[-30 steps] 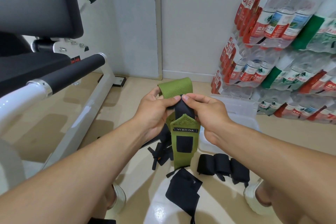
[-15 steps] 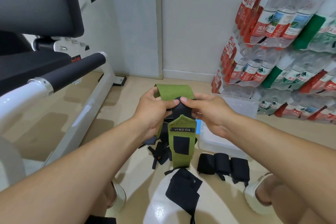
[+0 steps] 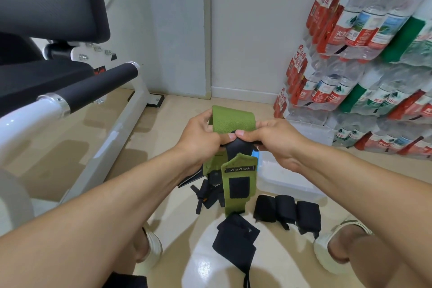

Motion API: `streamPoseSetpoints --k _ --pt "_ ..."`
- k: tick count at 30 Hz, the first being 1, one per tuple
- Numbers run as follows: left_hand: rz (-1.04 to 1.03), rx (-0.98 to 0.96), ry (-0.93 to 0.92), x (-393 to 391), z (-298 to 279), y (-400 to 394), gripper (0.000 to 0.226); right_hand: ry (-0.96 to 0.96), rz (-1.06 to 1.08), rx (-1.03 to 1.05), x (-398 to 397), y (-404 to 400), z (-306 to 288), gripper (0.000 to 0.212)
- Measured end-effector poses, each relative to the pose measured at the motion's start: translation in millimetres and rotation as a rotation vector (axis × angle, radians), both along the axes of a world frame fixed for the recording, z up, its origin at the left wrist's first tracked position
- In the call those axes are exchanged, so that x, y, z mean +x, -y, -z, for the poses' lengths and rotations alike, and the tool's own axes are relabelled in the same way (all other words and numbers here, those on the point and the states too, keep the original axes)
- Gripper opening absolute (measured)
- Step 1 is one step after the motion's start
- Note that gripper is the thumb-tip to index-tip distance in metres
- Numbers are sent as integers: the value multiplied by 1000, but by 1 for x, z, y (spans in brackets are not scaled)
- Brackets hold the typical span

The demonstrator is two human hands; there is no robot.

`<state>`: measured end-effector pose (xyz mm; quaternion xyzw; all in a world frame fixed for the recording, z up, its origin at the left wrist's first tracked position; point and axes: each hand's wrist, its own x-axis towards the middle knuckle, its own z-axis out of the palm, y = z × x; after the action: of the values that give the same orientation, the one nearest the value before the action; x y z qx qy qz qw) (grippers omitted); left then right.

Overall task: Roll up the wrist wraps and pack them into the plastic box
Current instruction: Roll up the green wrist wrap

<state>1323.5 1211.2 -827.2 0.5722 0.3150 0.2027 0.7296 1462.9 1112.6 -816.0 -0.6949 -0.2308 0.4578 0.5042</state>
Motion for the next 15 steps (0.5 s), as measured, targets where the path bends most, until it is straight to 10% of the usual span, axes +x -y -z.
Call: streamPoseSetpoints --k 4,11,15 --pt "-55 -51 14 0 1 2 52 101 -42 50 1 5 -3 11" --pt "-38 -674 -3 -10 -15 -20 42 181 -380 45 5 15 -8 4" --pt "-86 -650 -23 -9 -14 -22 57 281 -573 -28 -5 20 -1 40"
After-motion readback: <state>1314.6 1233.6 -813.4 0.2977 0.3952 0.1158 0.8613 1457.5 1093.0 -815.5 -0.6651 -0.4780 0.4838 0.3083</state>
